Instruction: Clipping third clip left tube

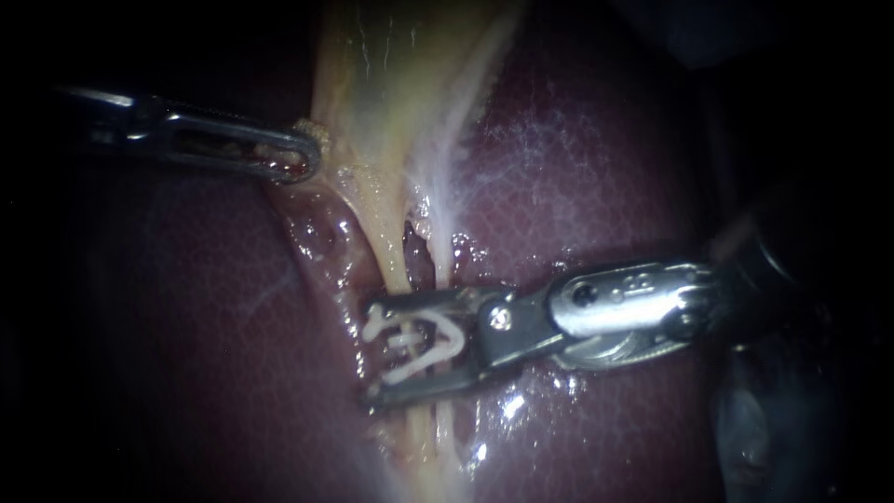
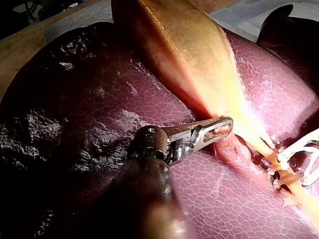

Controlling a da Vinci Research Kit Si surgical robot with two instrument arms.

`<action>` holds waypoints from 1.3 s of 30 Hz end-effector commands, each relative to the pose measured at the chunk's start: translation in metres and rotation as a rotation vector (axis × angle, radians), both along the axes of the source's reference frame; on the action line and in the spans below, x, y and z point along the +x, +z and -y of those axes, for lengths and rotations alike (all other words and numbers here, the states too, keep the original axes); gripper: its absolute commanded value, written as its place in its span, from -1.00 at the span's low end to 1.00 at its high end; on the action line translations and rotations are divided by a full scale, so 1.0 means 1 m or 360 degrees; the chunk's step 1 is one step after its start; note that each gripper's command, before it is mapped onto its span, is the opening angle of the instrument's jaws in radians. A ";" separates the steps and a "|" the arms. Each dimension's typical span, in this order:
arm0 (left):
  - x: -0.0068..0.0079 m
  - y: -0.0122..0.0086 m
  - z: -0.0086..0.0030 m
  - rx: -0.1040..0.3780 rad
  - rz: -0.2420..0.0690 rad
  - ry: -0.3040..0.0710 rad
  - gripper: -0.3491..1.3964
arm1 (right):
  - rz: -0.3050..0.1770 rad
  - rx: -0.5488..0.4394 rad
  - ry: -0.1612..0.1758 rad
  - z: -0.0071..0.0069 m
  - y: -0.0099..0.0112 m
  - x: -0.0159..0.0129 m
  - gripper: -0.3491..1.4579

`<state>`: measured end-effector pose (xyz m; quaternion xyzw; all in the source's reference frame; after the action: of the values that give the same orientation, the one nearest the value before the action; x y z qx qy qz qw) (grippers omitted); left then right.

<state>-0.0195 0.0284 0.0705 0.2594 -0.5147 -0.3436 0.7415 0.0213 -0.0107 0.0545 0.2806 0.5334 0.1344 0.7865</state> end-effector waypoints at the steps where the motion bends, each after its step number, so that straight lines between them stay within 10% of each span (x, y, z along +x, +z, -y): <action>1: 0.0000 0.0000 0.0000 0.0000 0.0000 0.0000 -1.00 | -0.0001 0.0002 0.0000 -0.0001 0.0002 -0.0003 -0.09; 14: 0.0002 0.0001 0.0000 0.0000 0.0001 0.0002 -1.00 | 0.0025 0.0057 0.0020 -0.0014 0.0047 -0.0028 -0.09; 26: 0.0003 0.0001 0.0000 0.0000 0.0001 0.0003 -1.00 | 0.0076 0.0293 0.0065 0.0002 0.0107 -0.0025 -0.07; 39: 0.0003 0.0001 0.0000 0.0000 0.0001 0.0003 -1.00 | -0.0079 0.0629 0.0114 -0.0002 0.0123 -0.0007 -0.08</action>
<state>-0.0191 0.0284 0.0706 0.2600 -0.5148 -0.3427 0.7416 0.0208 -0.0104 0.0668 0.4163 0.5269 0.2589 0.6943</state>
